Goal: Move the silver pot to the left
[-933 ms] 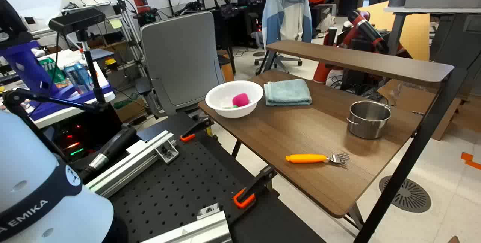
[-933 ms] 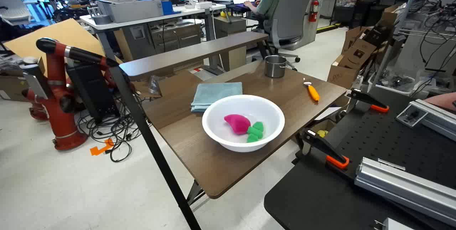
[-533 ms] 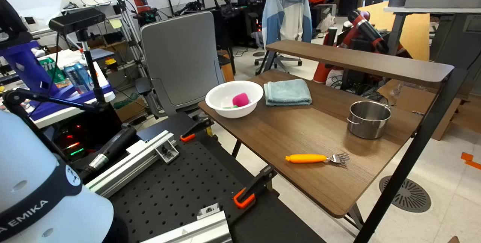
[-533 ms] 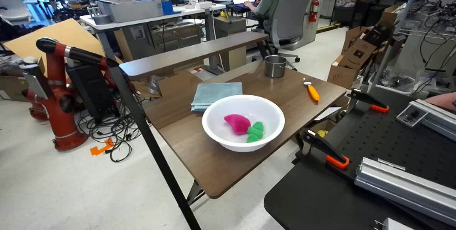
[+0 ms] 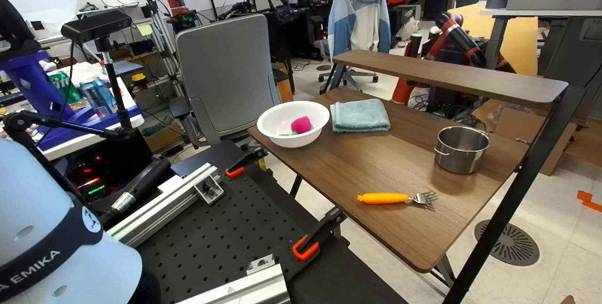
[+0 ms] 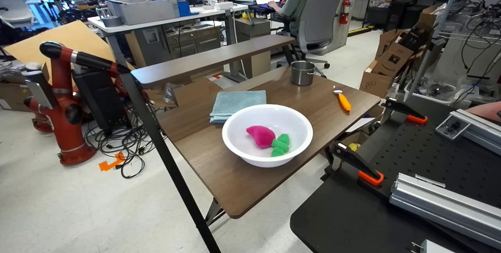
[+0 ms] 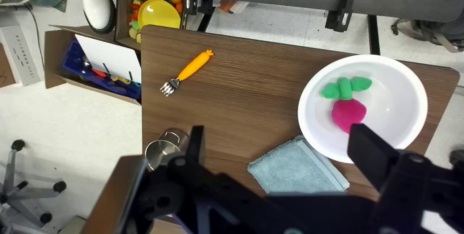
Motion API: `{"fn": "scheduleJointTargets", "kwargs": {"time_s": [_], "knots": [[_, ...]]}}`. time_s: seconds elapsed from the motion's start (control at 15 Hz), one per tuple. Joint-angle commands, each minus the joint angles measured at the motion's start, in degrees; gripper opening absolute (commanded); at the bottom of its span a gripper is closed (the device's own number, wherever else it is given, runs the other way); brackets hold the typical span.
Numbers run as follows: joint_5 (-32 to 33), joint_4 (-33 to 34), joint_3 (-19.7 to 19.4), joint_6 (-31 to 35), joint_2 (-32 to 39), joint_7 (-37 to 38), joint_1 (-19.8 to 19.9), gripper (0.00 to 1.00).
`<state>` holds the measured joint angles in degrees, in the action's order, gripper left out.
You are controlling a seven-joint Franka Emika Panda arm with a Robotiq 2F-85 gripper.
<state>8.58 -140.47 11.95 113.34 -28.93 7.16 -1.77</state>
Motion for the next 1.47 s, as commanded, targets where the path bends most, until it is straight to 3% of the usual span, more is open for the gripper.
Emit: {"fn": "scheduleJointTargets", "kwargs": {"time_s": [0.0, 1.4], "knots": [[0.6, 0.1, -1.1, -0.2, 0.2, 0.5, -1.3, 1.0], [0.6, 0.1, -1.1, -0.2, 0.2, 0.5, -1.3, 1.0]]}}
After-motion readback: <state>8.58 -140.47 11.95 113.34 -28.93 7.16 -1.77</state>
